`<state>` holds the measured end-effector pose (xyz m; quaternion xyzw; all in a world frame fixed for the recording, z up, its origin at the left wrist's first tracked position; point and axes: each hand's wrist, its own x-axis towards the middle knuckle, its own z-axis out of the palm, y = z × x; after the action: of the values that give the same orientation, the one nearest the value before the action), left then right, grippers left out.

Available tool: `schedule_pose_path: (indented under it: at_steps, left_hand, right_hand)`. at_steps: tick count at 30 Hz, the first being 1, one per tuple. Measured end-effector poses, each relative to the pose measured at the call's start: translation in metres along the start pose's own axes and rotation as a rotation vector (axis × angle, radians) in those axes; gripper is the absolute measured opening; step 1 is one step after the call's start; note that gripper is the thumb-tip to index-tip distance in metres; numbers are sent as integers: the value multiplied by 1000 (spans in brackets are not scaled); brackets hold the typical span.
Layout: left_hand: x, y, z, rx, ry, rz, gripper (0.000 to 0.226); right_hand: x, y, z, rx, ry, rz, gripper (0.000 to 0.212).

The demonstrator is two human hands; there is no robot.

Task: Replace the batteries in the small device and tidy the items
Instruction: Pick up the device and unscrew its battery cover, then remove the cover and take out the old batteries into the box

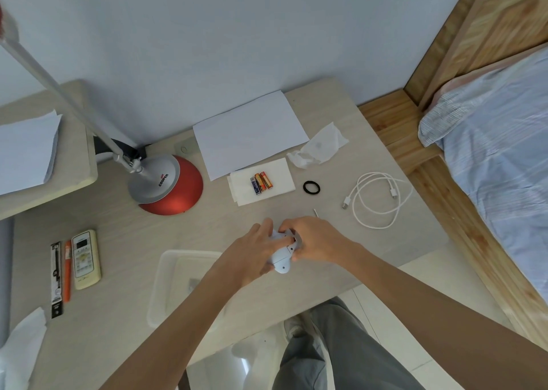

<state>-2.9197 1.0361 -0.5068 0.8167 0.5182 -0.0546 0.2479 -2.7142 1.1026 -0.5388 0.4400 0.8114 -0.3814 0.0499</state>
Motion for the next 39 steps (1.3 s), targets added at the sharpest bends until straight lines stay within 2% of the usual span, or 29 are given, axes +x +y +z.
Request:
schedule_pose_path:
  at_steps: [11,17,25,29,33,39]
  left_hand:
    - [-2,-2,4,-38,10,-10,76]
    - [-17,0,10,-103,134,-27,67]
    - [-62,34,39,-124,308,-198,80]
    - [-91,49,72,-123,259,-284,82]
    - [-114,46,101,-107,148,-334,102]
    - [-120,30,112,-2,136,-314,95]
  right_hand:
    - [-2,-7,-4,-7,-14,22,54]
    - [-5,-7,-6,-22,-9,46,49]
    - [-7,-8,-7,-36,-7,63,50]
    - [-7,-9,-7,-41,-6,61,53]
    - [-8,-9,-8,-28,-12,65,53]
    - [-11,-10,-7,-41,-6,60,51]
